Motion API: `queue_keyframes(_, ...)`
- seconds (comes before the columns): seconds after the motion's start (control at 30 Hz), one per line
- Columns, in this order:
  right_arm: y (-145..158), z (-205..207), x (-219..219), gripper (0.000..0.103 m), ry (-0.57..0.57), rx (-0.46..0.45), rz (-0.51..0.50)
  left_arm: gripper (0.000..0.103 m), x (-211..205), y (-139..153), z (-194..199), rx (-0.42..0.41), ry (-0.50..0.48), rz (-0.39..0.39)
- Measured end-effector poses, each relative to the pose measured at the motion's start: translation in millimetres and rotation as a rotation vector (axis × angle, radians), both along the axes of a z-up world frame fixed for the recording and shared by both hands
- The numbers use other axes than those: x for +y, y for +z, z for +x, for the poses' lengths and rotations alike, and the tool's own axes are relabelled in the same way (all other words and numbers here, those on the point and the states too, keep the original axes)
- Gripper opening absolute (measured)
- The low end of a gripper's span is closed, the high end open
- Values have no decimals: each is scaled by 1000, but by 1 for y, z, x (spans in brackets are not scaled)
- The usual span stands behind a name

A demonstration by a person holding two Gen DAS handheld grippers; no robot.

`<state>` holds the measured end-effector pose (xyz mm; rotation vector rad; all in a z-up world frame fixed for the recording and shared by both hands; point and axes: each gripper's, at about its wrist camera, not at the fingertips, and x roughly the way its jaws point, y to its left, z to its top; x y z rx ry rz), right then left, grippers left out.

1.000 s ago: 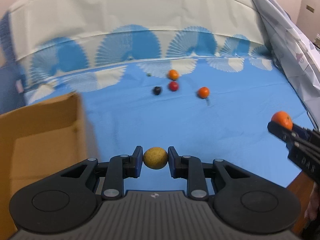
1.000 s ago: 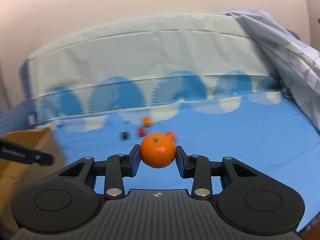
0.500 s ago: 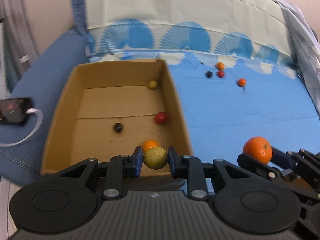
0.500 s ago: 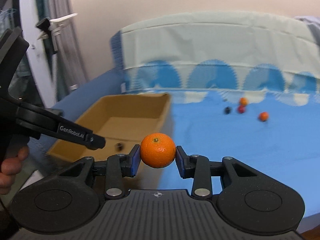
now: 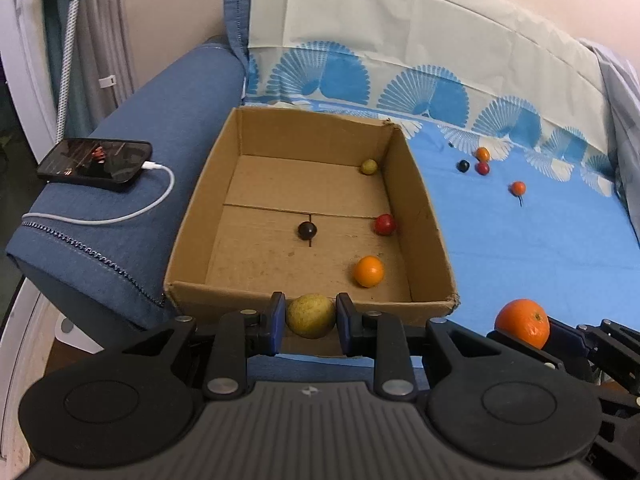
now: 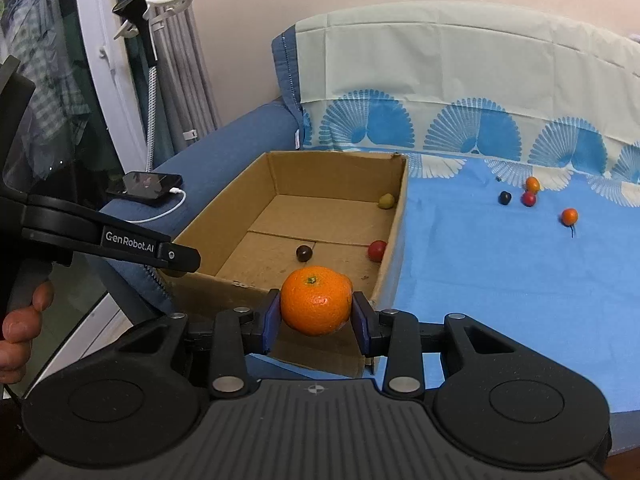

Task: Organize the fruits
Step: 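Carry the yellow fruit and tangerine into the box and open both tools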

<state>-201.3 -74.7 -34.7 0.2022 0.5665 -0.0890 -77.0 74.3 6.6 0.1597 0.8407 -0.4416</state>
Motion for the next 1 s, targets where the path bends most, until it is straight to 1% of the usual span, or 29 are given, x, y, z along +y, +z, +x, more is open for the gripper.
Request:
queue_keyframes(0.4, 0, 2, 5, 39, 10, 12, -25, 30, 6, -2, 4, 6, 16, -24)
queue_keyframes(1.0, -3, 10, 4, 39, 14, 29, -23, 30, 8, -7, 14, 18, 30, -23)
